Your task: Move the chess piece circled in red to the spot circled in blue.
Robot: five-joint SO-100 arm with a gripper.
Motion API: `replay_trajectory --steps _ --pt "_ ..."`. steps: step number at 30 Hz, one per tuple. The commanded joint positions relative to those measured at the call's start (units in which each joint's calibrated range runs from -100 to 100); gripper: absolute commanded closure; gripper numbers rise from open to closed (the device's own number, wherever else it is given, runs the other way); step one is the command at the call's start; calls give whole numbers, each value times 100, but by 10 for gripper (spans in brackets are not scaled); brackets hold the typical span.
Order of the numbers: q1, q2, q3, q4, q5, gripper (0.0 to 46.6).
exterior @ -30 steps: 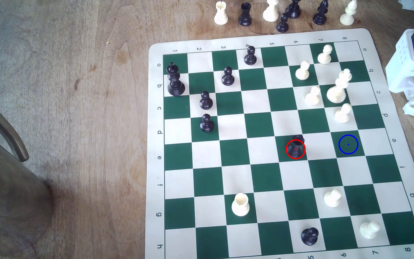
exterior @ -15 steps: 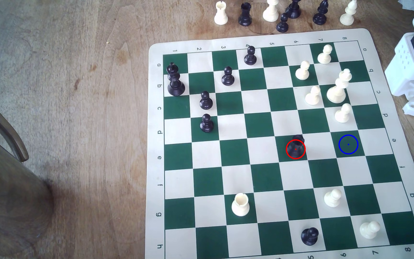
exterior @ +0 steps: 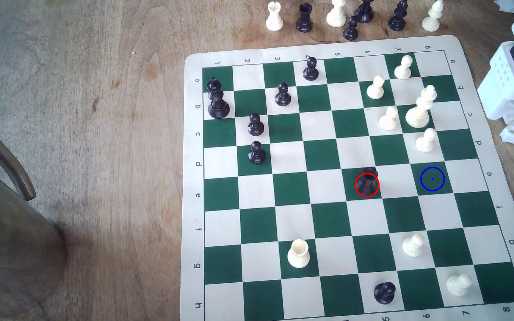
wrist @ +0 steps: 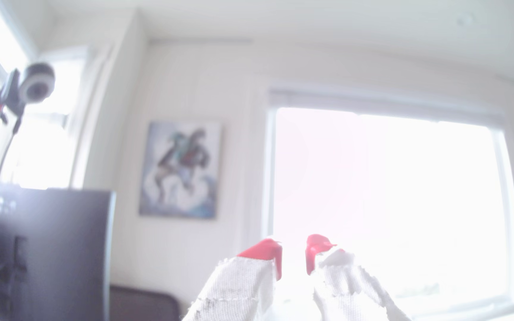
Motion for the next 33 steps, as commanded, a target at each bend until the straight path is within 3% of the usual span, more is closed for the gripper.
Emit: replay_trajectory --steps 1,6,12,18,21,22,25,33 --pt "-64 524 -1341 2523 -234 415" --pt "-565 982 -2393 4473 -576 404" --pt "-534 1984 -2737 5308 -1006 413" --pt "-620 4802 -4532 6725 -1538 414" --pt "-698 5676 -4958 6987 -1817 372" --pt "-768 6101 -5058 7052 -2027 316" --pt "-1003 6551 -5049 7159 -2203 278" --pt "-1684 7646 -5004 7069 -2593 276"
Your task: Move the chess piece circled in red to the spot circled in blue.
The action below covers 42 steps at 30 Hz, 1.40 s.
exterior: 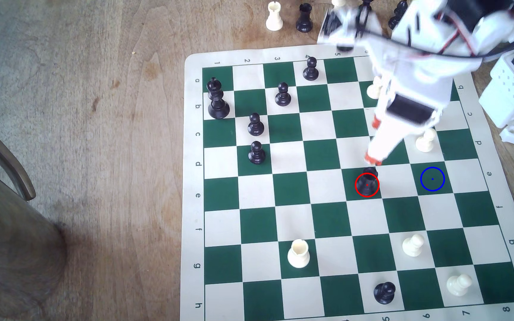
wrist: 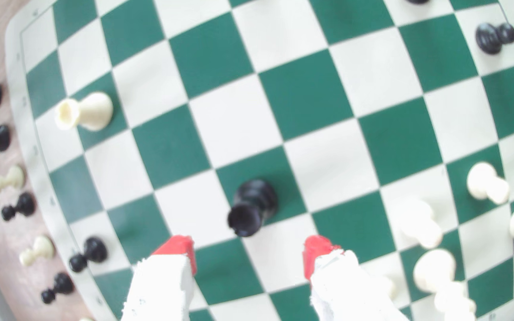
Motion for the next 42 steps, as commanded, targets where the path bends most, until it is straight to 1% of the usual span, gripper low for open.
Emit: replay_trajectory --steps 1,5,8,10,12,16,18,19,27,35,42 --pt "-300 290 -340 -191 -166 277" --pt "-433 494 -168 -486 -176 281" --pt "-441 554 95 -740 -122 285" --pt "-441 588 195 -789 -54 287" --pt "-441 571 349 -806 88 293" --pt "-433 528 539 -896 215 305" --pt "-417 503 666 -1002 254 301" --pt "-401 443 811 -1174 288 292" --pt "-331 503 866 -1485 288 298" --pt "-261 554 1128 -1756 342 300" --pt "-269 630 1264 -1944 332 311"
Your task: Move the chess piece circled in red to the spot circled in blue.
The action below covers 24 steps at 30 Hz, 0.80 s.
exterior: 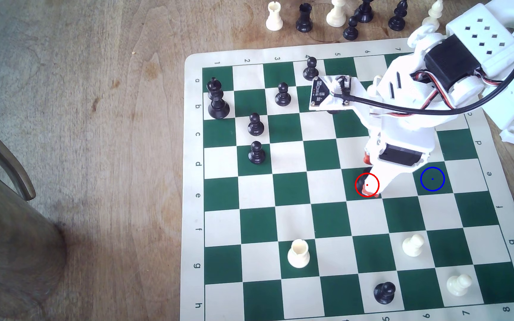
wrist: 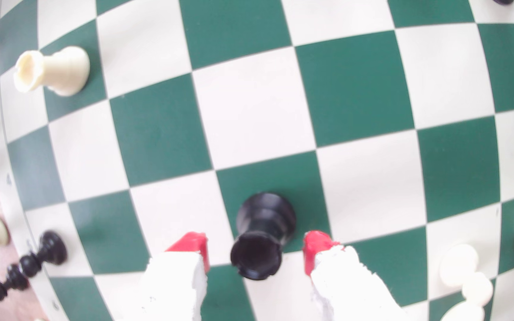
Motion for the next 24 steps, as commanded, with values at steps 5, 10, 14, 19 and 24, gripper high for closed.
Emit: replay_trajectory --steps 5,10,14,19,24 --pt "-14 2 -46 -145 -20 320" --pt "-37 104 -37 -177 -29 322" --pt "-45 113 -37 -210 -34 323" --pt "-53 147 -10 -292 -59 329" --pt "-68 189 -1 -349 -63 345"
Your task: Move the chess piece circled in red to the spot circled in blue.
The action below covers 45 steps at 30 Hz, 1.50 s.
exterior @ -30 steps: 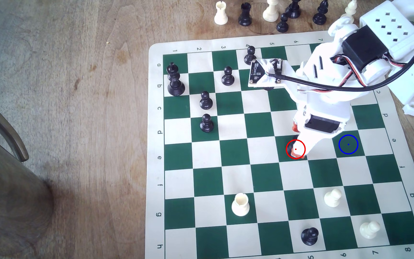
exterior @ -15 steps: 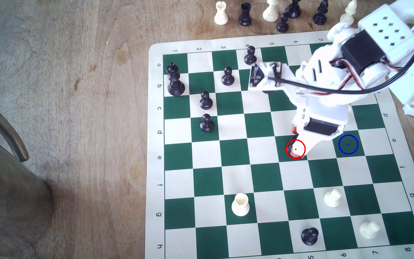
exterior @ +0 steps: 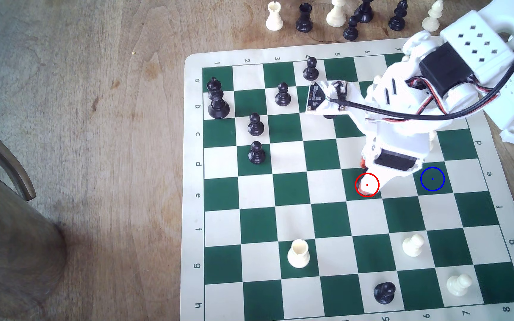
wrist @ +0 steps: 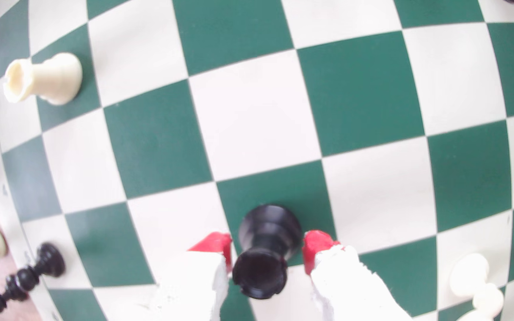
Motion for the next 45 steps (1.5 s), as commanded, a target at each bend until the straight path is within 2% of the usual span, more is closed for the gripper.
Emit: replay_trajectory --steps 1,9,15,18,21,25,33,41,45 --pt "-84 -79 -46 -63 -15 346" --pt "-123 -54 -37 -71 -15 376" --pt "-147 -62 -37 -87 -5 439" --pt "-147 -130 -55 -95 0 446" --pt "41 -317 -644 331 68 464" --pt "205 -580 -1777 1297 137 464" --pt "127 -1030 -2648 2296 112 464" --pt "-107 -1743 -2213 2861 34 464" --pt "-131 -2261 -1406 2771 -24 464"
